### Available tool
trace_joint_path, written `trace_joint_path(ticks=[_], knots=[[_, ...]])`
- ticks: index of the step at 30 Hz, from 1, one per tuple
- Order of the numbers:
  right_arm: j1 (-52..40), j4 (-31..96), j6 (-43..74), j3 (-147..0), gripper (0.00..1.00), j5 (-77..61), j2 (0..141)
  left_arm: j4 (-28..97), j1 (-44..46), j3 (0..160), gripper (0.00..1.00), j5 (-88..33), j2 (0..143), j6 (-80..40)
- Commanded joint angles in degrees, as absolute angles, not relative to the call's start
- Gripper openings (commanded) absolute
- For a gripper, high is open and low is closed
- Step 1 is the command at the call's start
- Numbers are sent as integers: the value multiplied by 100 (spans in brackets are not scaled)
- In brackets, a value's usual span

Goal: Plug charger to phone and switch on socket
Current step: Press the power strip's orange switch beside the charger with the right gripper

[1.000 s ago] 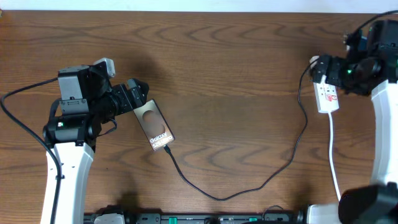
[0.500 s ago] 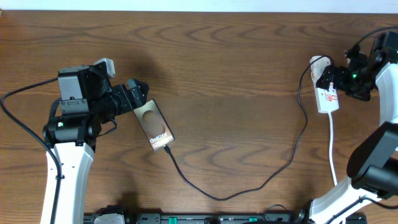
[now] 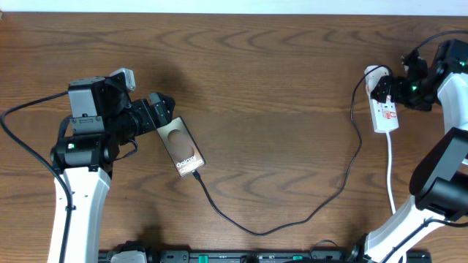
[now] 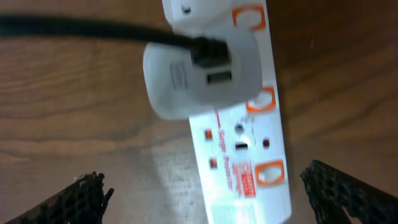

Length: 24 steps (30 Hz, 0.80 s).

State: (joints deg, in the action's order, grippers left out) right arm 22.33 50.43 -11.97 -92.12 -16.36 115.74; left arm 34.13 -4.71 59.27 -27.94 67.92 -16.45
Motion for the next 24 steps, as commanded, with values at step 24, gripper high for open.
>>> trace_joint_path(ticks=[24], knots=[[2250,4469,-1446,-9203,99,-2633,12307,3441,-454,5996,91,-2738,6733,-1546]])
